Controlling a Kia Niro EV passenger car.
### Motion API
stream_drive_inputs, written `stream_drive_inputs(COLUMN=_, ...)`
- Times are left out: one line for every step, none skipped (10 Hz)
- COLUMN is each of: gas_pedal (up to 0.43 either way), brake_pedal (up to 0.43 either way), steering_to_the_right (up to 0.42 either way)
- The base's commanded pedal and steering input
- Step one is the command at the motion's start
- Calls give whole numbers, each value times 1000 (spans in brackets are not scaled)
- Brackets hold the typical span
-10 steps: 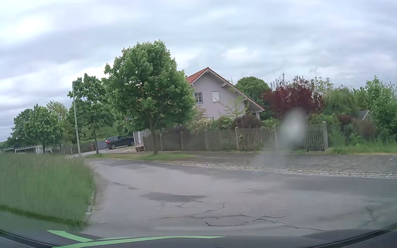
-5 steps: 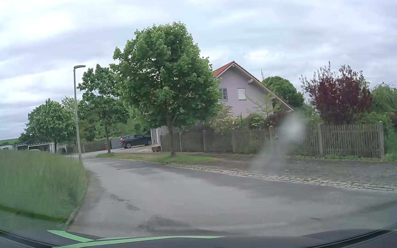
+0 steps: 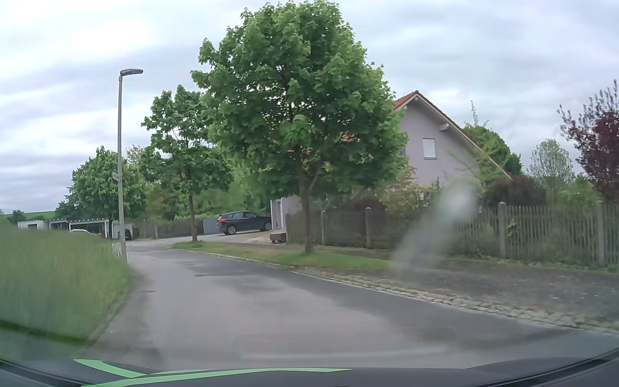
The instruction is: Follow the waypoints while adhering to traffic rules and regulations
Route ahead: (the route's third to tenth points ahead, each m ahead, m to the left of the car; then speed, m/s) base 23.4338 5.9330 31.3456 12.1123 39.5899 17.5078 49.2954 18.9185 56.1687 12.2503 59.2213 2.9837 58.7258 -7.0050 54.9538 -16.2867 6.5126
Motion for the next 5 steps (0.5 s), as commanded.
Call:
stream_drive_inputs(gas_pedal=157, brake_pedal=0, steering_to_the_right=-135)
stream_drive_inputs(gas_pedal=157, brake_pedal=0, steering_to_the_right=-135)
stream_drive_inputs(gas_pedal=157, brake_pedal=0, steering_to_the_right=-136)
stream_drive_inputs(gas_pedal=157, brake_pedal=0, steering_to_the_right=-138)
stream_drive_inputs(gas_pedal=177, brake_pedal=0, steering_to_the_right=-144)
